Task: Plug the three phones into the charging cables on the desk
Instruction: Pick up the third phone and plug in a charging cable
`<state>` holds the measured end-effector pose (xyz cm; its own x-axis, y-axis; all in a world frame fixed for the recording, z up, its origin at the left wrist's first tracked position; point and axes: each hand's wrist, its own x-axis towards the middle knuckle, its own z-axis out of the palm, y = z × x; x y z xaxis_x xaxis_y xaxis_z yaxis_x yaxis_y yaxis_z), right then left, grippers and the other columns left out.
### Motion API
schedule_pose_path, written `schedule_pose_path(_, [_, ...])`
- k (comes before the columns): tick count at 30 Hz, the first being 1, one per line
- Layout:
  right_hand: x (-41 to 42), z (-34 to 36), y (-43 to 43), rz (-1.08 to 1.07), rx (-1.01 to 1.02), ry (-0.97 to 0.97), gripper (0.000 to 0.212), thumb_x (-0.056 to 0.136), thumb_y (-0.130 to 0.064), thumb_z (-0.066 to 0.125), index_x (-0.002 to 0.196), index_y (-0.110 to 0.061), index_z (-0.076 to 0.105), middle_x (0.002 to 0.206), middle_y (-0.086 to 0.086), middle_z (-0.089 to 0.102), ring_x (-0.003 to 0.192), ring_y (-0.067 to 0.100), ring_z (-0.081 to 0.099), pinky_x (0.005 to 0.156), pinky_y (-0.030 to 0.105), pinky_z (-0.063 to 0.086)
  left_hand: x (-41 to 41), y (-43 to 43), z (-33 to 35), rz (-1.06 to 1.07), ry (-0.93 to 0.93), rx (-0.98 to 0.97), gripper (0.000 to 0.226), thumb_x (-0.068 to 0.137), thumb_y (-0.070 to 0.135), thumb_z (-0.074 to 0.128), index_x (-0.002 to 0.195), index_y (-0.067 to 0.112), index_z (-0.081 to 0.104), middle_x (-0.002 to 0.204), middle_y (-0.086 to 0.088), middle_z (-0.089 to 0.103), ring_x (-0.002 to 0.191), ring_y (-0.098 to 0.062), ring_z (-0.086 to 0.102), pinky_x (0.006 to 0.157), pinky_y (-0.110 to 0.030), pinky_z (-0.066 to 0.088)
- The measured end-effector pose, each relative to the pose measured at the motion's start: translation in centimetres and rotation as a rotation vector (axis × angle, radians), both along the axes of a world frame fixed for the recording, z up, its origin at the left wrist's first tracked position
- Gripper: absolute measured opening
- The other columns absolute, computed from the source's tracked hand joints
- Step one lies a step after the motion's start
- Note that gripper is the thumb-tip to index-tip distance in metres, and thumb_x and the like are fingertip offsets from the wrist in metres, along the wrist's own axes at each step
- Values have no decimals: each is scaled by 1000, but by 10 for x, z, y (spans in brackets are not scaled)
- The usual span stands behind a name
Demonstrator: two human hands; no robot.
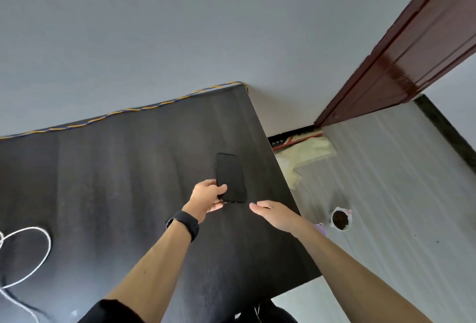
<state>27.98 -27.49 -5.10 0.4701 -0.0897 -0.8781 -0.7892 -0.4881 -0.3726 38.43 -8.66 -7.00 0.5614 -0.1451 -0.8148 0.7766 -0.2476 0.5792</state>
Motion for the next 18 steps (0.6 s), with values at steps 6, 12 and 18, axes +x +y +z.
schedule_pose_path(6, [-75, 39, 41, -762, 347, -31, 36, 94, -59, 52, 112, -29, 60, 119, -1, 69, 108, 23, 69, 104, 46, 51, -75, 32, 59, -271, 123, -293, 29, 92, 18, 67, 120, 17, 61, 89, 0, 73, 70, -12, 64, 73, -27, 54])
schedule_pose_path(12, [-126, 63, 54, -942, 290, -347, 18, 96, -40, 62, 107, -27, 60, 112, -2, 67, 101, 22, 67, 95, 42, 55, -111, 53, 75, -525, 145, -298, 35, 90, 18, 69, 124, 19, 60, 98, -1, 74, 74, -11, 69, 79, -28, 53])
schedule_pose_path(18, [-168, 73, 60, -727, 160, -470, 47, 91, -36, 69, 133, -41, 48, 117, 3, 70, 87, 23, 77, 70, 33, 58, -141, 78, 85, -660, 143, -330, 38, 87, 17, 73, 124, 17, 62, 104, -5, 74, 79, -13, 70, 81, -28, 55])
